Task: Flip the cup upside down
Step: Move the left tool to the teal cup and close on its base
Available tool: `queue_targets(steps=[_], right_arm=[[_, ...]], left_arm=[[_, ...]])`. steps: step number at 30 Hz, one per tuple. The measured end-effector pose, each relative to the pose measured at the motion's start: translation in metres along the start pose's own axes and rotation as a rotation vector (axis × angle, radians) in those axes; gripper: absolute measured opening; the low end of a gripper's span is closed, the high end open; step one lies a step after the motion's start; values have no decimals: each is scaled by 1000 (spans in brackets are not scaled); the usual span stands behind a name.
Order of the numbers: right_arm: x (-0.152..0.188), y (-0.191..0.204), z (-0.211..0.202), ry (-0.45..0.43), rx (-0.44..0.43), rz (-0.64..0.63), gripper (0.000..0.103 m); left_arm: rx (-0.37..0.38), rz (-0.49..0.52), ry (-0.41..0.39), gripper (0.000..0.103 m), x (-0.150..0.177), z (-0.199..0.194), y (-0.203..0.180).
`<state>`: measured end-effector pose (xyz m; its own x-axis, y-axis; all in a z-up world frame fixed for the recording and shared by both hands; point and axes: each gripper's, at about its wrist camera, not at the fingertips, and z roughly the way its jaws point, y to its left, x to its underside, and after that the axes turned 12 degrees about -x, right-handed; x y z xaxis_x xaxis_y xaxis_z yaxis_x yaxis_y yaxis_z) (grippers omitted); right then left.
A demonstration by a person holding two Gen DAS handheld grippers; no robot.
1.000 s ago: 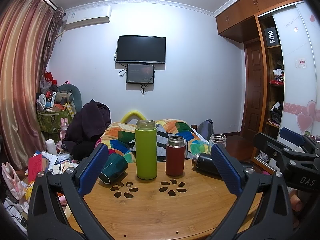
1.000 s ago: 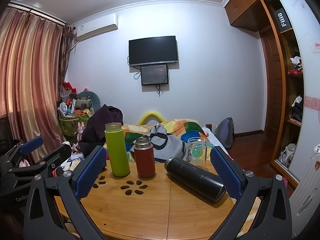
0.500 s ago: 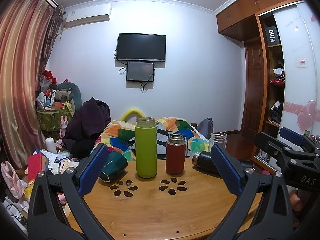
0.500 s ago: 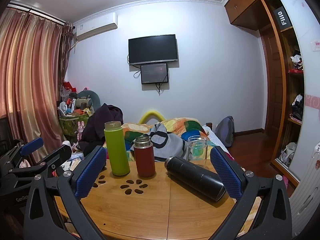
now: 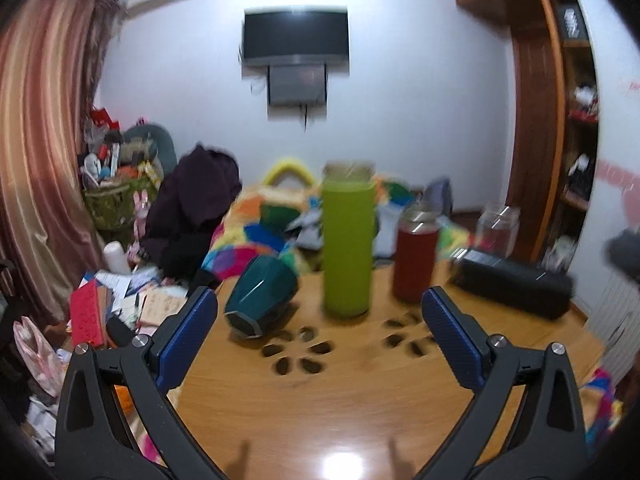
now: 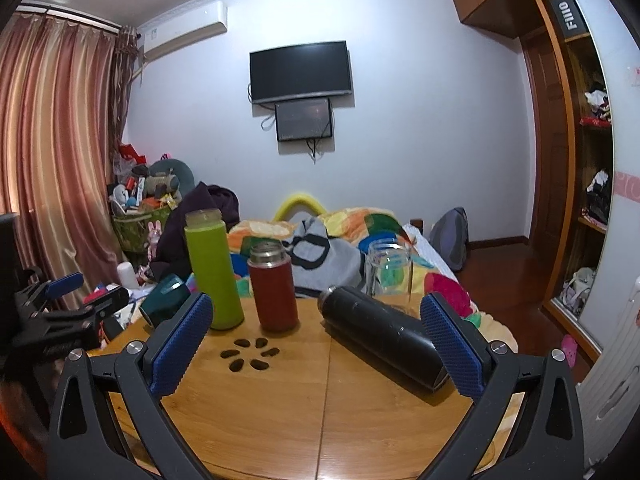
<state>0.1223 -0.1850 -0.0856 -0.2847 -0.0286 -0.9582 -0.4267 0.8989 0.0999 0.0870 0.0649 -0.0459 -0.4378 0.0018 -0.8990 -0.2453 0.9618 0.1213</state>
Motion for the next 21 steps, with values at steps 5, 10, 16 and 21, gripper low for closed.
queue_targets(steps=[5,10,16,21], right_arm=[[9,-18,15,51,-20,57,103],[16,-28,27,95,-5,76,103],[23,-35,40,145,2,82,103],[27,-34,47,170,-5,79,103]], left_arm=[[17,57,225,103,-3,87,19],[71,-8,405,103,-3,163,35],[99,-3,482,99,-5,203,27],[72,11,497,76,0,208,28]])
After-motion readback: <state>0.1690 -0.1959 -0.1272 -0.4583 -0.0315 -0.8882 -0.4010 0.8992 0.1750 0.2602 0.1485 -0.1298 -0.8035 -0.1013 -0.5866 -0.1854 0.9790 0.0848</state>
